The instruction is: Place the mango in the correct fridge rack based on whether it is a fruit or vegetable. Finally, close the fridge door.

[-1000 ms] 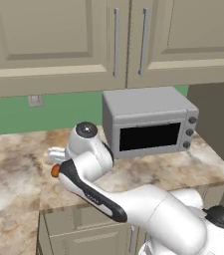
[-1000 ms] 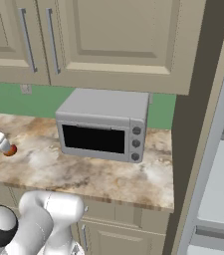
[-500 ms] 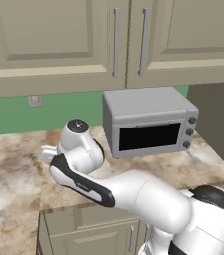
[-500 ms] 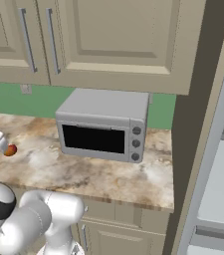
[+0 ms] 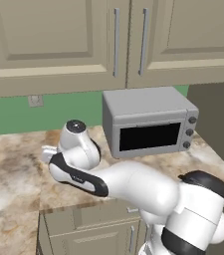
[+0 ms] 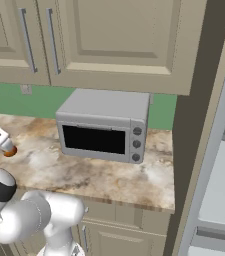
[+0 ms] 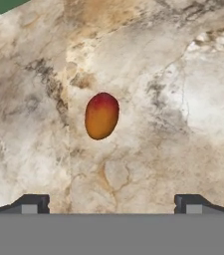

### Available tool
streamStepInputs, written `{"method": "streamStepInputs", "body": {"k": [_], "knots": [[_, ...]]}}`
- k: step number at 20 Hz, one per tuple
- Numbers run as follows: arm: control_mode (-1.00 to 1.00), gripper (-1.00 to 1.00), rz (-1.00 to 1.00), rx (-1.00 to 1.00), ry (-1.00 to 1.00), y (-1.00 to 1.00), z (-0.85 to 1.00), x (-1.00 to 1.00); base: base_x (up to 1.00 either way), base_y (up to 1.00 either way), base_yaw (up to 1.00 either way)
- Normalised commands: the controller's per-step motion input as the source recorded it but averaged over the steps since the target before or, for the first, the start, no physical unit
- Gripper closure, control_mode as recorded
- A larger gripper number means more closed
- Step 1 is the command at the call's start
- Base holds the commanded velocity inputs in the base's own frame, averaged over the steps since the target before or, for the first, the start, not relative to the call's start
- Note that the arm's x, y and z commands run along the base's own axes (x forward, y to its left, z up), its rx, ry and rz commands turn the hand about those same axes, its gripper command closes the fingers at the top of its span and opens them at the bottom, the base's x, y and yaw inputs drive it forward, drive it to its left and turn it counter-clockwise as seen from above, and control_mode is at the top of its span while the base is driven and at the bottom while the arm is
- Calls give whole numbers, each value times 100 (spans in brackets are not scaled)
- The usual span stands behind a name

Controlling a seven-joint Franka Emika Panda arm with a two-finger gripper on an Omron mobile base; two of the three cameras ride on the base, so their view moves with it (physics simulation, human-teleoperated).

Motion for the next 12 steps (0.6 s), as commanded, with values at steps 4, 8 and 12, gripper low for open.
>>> {"method": "streamStepInputs", "body": {"k": [4,8,12], "knots": [[-100,-100,0,0,0,0,-32,24,0,0,0],[-100,-100,0,0,0,0,-29,19,0,0,0],[-100,-100,0,0,0,0,-25,19,0,0,0]]}}
